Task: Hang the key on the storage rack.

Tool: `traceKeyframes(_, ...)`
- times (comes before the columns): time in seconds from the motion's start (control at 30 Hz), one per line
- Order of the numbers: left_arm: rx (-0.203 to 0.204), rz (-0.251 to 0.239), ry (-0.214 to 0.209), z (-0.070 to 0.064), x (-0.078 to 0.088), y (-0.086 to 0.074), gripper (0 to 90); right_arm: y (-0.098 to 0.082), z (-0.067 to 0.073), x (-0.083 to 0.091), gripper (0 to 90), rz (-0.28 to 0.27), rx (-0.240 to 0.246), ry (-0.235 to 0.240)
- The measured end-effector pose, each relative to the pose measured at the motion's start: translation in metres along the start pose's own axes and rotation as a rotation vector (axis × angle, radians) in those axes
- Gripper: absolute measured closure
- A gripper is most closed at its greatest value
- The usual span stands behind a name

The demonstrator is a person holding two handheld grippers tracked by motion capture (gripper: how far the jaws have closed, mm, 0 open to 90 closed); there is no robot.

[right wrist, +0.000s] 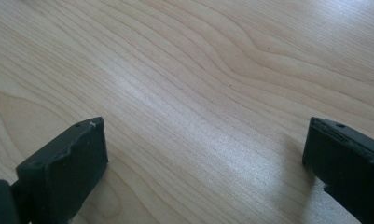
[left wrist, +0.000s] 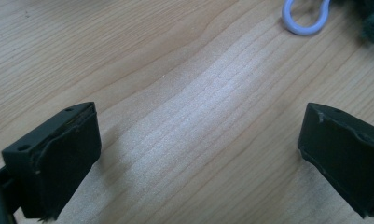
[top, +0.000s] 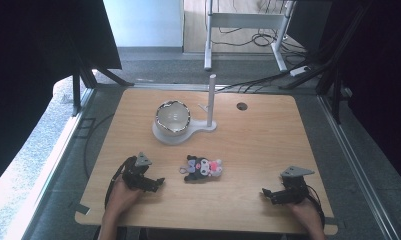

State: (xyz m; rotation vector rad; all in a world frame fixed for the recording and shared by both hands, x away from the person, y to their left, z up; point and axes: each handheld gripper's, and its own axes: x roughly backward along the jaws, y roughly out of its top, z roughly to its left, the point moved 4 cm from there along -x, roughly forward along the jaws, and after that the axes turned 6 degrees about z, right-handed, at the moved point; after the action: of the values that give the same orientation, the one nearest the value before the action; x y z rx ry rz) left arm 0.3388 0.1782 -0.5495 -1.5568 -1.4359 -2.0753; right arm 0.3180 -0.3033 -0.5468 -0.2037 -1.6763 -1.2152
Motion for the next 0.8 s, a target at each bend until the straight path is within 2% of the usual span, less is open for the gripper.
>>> traceKeyframes(0.47, -0.004, -0.008, 0.009, 0.0007, 0.0032, 0.0002, 0.0, 0.0017, 0.0023, 0.0019, 0.2, -0.004, -0.001, -0.006)
traceKeyframes(0.8, -0.003, -0.008, 0.012, 0.0017, 0.0032, -0.0007, 0.0, 0.0041, 0.0043, 0.0032, 0.2, -0.003, 0.016, -0.001)
